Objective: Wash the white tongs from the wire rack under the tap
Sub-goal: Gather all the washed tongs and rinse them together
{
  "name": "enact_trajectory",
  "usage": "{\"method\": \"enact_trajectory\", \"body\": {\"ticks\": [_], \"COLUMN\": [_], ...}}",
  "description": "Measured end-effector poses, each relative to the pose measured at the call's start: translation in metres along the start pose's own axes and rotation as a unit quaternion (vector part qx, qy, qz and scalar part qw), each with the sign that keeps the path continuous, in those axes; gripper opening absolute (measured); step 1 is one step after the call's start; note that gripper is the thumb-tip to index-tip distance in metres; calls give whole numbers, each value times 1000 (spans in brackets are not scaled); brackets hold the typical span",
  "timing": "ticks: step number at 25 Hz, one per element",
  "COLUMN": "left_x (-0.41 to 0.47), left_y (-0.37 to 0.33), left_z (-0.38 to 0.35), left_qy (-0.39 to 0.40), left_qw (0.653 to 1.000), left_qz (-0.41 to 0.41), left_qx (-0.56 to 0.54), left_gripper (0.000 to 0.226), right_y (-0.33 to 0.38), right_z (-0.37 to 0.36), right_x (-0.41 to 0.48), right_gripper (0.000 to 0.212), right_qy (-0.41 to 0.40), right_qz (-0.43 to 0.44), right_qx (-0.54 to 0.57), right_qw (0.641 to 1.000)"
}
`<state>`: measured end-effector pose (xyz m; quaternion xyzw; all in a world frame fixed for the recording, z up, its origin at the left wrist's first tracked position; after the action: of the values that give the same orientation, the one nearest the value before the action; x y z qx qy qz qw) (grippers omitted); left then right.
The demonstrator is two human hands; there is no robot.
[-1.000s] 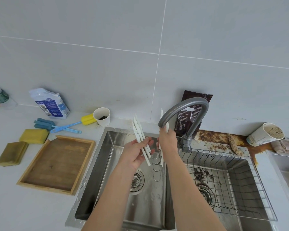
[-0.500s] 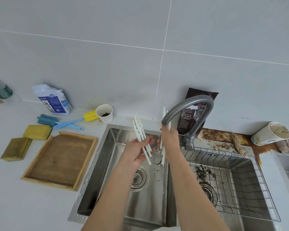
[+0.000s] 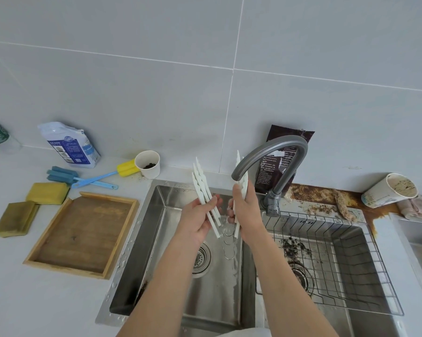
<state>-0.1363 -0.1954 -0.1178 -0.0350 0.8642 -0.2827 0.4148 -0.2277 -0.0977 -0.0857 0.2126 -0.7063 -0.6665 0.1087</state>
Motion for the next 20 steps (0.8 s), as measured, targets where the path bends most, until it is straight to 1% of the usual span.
{"method": "enact_trajectory", "body": {"ticks": [3,8,10,12,14,17,20], "left_x": [3,8,9,10,11,17,22], "left_y": [6,12,13,14,14,11,13], "left_z": [-11,-36,-48,-59,-69,-79,-80], "left_qy": [4,14,13,10,3,-13,-38], "left_qw": [1000,1000,999,999,999,996,994], "left_qz": [-6,-21,-25,-29,-44,-73,-76], "left_qx": [25,17,16,13,15,48,73], "left_gripper": [20,26,24,21,23,29,26], "right_y": [-8,-10,-11,-9,-7,-4,-2], "right_z": [20,47,58,67,73,79,83], "right_x": [-2,-4,-6,-7,-8,-9,-10], "right_gripper": [25,21,22,20,19,18,16], "right_qy": [-56,-87,-100,-106,-101,-99,-104], "right_qz": [-8,-23,-31,-34,-31,-28,-17], "right_qx": [-11,11,19,26,27,31,15], "right_qw": [998,996,994,993,994,994,994]}}
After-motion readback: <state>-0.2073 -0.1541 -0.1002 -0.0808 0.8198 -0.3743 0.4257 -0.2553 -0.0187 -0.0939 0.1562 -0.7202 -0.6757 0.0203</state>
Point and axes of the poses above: each hand's wrist, its own x-axis towards the middle knuckle, its own z-axis out of the back of the hand, y = z × x, the point moved 9 cm from there along x, towards the middle knuckle, and after that the axes turned 10 degrees about z, right-handed, at the moved point
